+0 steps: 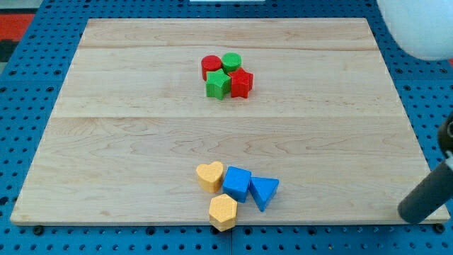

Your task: Place the yellow hexagon to the left bottom side of the board

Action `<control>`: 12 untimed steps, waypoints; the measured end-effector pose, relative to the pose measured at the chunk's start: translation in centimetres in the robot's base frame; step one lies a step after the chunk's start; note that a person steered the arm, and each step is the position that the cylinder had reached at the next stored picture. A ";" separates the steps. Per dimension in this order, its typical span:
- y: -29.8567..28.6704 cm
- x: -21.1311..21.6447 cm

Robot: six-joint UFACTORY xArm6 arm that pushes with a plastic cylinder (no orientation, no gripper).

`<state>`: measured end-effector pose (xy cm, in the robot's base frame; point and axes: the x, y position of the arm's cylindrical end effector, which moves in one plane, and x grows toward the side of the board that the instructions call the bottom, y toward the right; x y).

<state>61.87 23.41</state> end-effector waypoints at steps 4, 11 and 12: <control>-19.1 0.0; -44.4 0.0; -39.6 -2.3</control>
